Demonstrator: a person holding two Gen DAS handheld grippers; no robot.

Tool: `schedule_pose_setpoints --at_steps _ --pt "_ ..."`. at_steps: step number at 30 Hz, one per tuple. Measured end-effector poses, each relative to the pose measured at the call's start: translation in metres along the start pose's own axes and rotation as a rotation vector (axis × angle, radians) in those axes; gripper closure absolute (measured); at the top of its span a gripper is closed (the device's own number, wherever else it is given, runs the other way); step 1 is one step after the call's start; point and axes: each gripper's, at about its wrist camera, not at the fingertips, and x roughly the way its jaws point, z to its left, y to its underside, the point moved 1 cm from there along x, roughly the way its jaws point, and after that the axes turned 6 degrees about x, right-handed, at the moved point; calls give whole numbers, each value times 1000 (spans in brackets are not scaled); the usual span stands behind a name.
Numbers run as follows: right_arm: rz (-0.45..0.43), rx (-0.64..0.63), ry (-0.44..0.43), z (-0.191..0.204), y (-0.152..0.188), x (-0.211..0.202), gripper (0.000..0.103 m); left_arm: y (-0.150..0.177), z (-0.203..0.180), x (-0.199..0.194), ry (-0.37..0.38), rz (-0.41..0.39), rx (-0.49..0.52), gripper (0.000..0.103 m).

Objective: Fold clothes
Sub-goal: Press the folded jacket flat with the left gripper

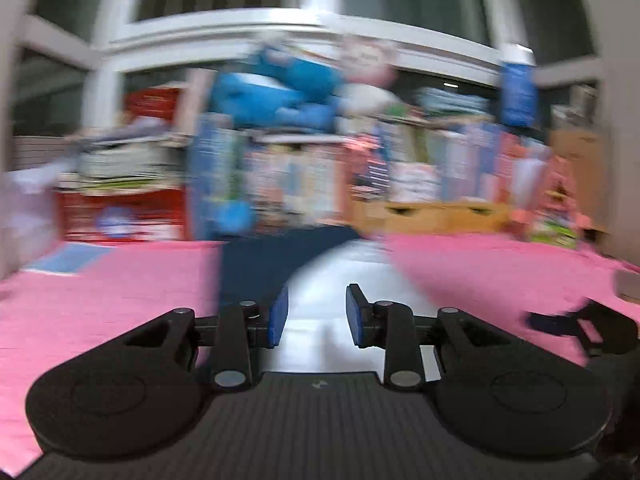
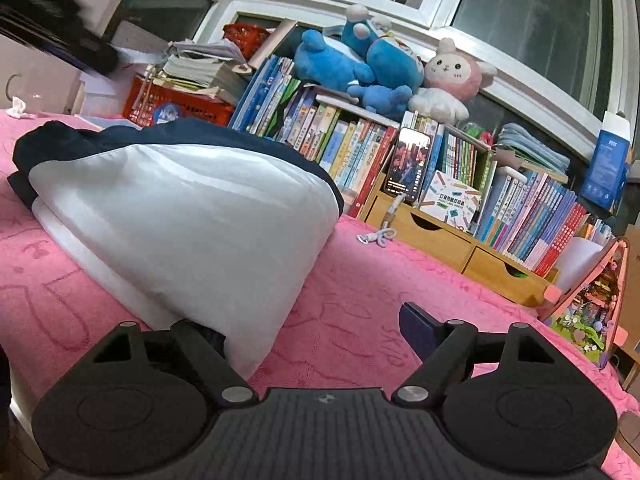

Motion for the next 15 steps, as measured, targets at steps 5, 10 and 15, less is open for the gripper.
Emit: schedule_pose_setpoints --at_steps 5,10,15 --pt "-3 12 -8 -2 1 0 21 30 -35 45 16 144 63 72" --pt "-2 22 -20 -4 1 1 21 60 8 34 -155 167 145 71" --pt "-8 10 -22 -3 1 0 20 74 28 2 -203 171 311 76"
